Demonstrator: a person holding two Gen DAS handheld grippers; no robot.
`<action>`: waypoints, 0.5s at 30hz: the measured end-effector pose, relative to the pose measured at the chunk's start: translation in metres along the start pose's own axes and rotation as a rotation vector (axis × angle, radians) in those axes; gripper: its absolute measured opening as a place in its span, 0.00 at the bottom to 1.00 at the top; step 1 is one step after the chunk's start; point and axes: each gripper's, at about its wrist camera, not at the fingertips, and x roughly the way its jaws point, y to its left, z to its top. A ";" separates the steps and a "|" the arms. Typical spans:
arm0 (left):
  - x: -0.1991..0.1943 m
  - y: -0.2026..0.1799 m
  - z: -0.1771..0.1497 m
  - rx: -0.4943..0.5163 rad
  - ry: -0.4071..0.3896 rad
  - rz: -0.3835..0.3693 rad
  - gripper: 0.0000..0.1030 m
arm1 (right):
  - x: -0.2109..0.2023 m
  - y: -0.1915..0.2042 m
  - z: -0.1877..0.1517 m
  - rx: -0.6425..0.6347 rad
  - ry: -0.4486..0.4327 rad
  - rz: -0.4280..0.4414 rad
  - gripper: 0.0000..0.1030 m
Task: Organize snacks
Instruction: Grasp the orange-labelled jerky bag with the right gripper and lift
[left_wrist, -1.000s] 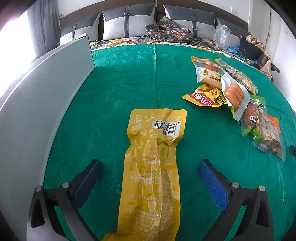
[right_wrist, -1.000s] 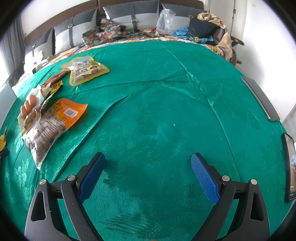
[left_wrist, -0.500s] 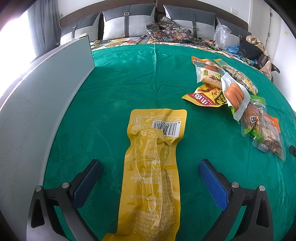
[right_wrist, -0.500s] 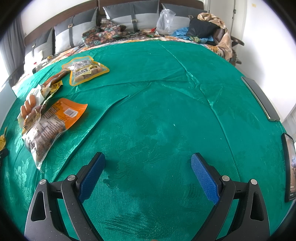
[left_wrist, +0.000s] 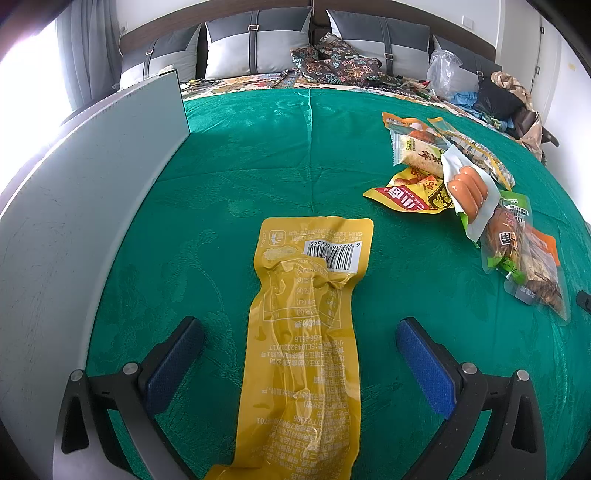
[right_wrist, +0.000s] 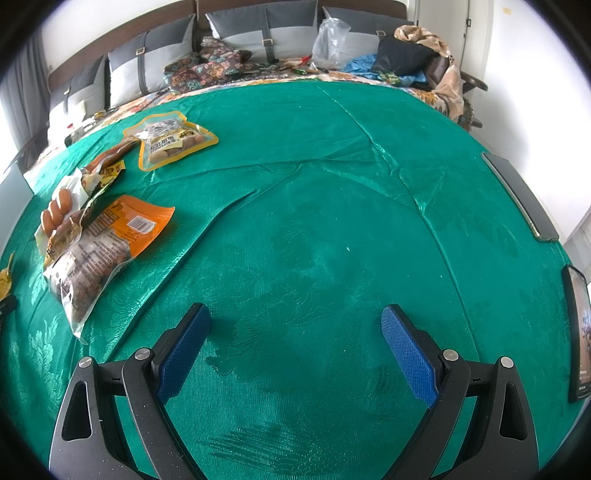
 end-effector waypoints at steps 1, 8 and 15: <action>0.000 0.000 0.000 -0.001 0.000 -0.001 1.00 | 0.000 0.000 0.000 0.000 0.009 0.001 0.92; 0.000 0.001 0.000 -0.001 0.000 -0.001 1.00 | -0.020 0.067 0.026 -0.035 0.044 0.247 0.91; 0.000 0.000 0.000 -0.002 -0.001 -0.002 1.00 | 0.021 0.150 0.045 -0.270 0.120 0.203 0.92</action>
